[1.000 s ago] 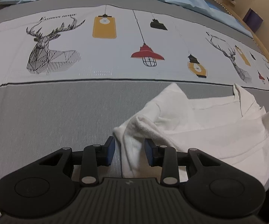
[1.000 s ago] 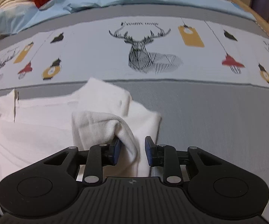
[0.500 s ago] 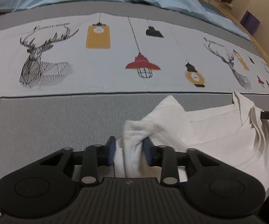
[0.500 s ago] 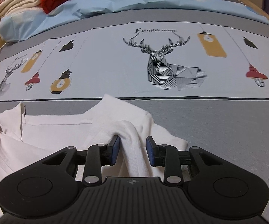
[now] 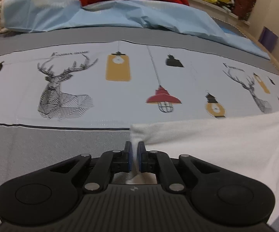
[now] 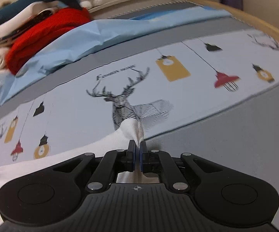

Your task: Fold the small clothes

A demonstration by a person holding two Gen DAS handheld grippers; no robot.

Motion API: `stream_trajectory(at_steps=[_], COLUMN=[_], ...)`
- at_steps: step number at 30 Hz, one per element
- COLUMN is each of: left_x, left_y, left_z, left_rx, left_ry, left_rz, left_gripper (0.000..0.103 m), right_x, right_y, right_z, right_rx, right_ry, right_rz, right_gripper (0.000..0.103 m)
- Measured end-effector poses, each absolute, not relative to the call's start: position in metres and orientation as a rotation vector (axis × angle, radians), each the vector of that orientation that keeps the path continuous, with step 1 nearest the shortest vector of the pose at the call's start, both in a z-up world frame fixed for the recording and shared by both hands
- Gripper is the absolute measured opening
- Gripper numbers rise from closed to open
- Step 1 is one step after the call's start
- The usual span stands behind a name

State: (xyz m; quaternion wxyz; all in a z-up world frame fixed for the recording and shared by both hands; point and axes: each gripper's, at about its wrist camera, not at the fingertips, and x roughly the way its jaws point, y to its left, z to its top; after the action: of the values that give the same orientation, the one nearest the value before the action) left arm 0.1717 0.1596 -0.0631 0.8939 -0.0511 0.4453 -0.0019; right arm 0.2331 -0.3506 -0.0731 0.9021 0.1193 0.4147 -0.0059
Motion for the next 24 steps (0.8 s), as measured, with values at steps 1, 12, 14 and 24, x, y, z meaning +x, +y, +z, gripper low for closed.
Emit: stream_trajectory(at_steps=[1,12,14,24], left_x=[0.172,0.162,0.157,0.121], left_y=[0.164,0.193,0.190,0.151], left_z=[-0.062,-0.069,-0.073,-0.092], left_rx=[-0.110,-0.365,-0.373,-0.165], left_ry=[0.914,1.040,1.085,1.248], left_rz=[0.030,-0.102,-0.156,-0.320], left_gripper=[0.000,0.007,0.009,0.013], right_x=[0.234,0.236,0.230,0.167], right_y=[-0.348,-0.349,-0.353,-0.362], right_z=[-0.073,-0.081,-0.081,-0.083], right_rx=[0.239,0.262,0.263,0.153], right_ry=[0.854,0.944,0.976,1.196], right_rz=[-0.009,-0.089,-0.062,0.145], right_gripper=[0.004,0.028,0.028,0.032])
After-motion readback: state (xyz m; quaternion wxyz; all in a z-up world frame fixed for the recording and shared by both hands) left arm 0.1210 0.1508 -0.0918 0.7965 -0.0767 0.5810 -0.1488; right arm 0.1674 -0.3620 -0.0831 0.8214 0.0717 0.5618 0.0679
